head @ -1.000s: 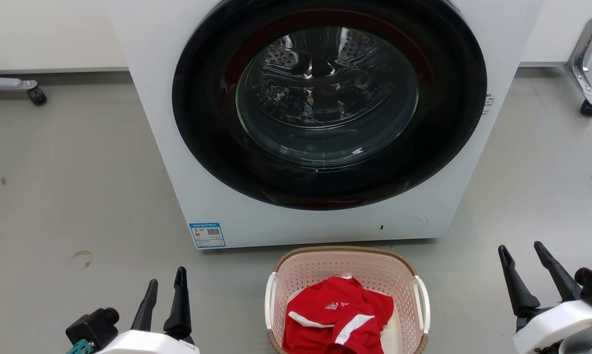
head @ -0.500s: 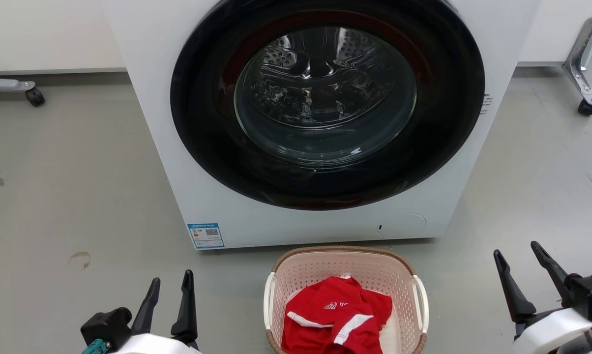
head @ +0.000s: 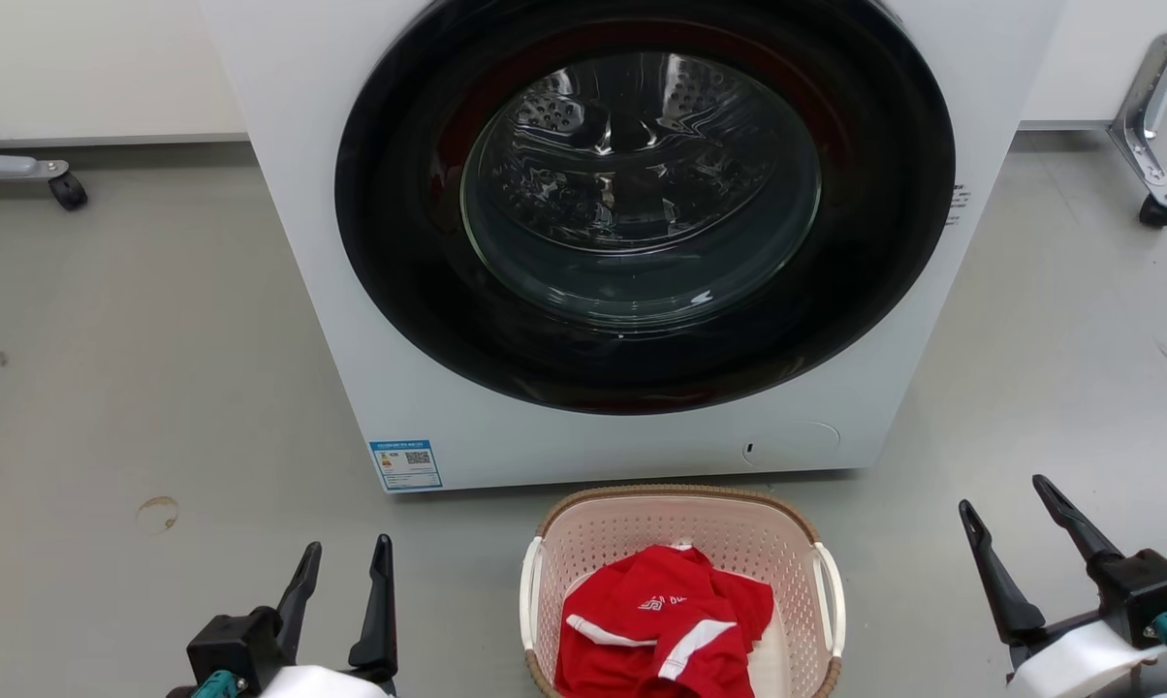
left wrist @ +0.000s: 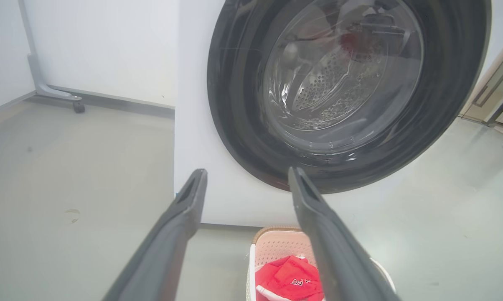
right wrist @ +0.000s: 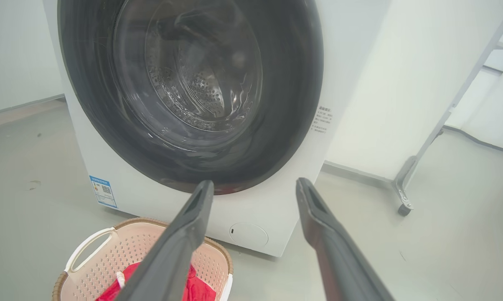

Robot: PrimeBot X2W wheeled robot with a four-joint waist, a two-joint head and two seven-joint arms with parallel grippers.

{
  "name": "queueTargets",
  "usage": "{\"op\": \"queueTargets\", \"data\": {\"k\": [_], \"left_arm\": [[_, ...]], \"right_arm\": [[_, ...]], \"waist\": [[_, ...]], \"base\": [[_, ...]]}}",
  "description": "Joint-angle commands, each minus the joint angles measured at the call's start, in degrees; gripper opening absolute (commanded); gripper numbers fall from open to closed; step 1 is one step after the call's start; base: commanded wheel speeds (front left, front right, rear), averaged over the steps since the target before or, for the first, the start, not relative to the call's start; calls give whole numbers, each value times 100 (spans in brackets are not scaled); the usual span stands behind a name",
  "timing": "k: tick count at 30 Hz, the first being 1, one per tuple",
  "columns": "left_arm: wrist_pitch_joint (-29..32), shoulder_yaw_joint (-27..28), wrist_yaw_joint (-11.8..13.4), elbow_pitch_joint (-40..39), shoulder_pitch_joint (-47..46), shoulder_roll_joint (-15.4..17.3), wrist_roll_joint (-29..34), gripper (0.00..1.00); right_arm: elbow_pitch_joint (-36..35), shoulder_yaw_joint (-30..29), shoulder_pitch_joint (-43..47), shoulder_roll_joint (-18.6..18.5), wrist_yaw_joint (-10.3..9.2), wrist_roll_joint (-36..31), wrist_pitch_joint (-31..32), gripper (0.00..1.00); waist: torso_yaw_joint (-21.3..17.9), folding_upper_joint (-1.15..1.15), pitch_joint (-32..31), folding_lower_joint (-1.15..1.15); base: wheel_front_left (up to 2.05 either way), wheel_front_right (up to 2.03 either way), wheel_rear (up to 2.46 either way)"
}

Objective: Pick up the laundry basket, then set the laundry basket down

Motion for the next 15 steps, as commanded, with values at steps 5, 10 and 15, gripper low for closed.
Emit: {"op": "queueTargets", "data": {"k": [5, 10, 15], "left_arm": [[-80, 147, 44, -89, -287, 53, 139, 100], [-80, 164, 49, -82, -288, 53, 125, 100], [-80, 182, 50, -78, -285, 53, 110, 100]], "right_arm": [[-146, 106, -52, -180, 26, -125, -130, 100], [-137, 25, -52, -131, 26, -17, -130, 100], [-125, -20, -32, -102, 26, 58, -130, 100]], "waist": [[9, 0, -17, 0], [13, 0, -8, 0], [13, 0, -6, 0]], "base": [[0, 0, 0], [0, 0, 0], [0, 0, 0]]}}
